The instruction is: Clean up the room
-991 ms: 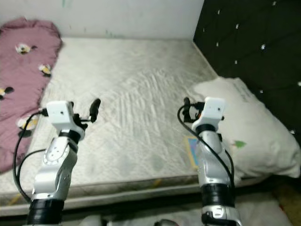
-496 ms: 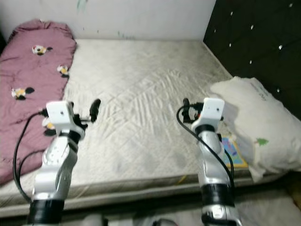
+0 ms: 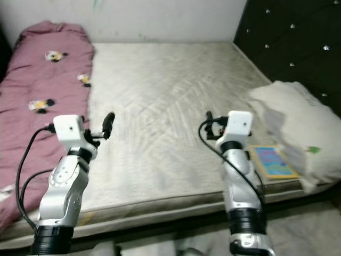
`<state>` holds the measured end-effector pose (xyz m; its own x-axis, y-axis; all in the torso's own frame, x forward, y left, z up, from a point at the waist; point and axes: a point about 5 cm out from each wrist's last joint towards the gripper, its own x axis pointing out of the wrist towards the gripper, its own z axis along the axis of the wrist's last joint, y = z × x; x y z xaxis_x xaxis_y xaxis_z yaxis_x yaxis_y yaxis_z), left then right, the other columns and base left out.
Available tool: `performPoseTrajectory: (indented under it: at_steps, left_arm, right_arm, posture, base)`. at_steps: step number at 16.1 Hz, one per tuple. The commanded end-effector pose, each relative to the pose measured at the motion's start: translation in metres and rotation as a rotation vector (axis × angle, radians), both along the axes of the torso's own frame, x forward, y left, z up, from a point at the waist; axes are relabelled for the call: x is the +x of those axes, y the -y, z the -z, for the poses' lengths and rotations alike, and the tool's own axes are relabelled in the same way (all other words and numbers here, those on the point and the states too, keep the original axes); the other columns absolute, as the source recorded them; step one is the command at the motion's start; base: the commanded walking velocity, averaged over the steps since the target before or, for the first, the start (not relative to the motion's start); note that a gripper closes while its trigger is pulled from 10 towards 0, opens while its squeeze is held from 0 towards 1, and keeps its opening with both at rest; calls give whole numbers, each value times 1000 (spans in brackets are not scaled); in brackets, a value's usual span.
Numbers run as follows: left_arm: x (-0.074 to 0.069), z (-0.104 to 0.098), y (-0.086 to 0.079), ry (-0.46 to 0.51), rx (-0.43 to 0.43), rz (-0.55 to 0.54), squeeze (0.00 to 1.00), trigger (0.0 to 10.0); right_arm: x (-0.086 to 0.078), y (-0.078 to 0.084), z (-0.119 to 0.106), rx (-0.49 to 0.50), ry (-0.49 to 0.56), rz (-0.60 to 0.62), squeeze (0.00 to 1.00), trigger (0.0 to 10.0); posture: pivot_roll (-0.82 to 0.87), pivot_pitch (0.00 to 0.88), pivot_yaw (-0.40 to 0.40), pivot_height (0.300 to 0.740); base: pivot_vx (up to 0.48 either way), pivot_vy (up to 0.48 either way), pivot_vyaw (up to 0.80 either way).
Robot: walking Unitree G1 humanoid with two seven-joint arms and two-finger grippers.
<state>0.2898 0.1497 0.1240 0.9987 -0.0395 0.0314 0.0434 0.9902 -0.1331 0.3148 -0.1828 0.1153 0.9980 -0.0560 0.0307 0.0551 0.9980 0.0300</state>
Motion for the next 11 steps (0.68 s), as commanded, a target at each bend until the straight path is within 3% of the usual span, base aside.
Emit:
performPoseTrajectory:
  at_steps: [1, 11]
  left_arm:
    - [-1, 0, -5, -6, 3, -20, 0, 10000]
    - [-2, 2, -5, -13, 4, -25, 0, 10000]
  right_arm:
    - [2, -8, -5, 3, 22, -27, 0, 10000]
    - [3, -7, -5, 8, 18, -20, 0, 10000]
  posture:
    - [45, 0, -75, 740]
    - [44, 0, -76, 740]
  base:
    - [0, 480, 0]
    - [0, 480, 0]
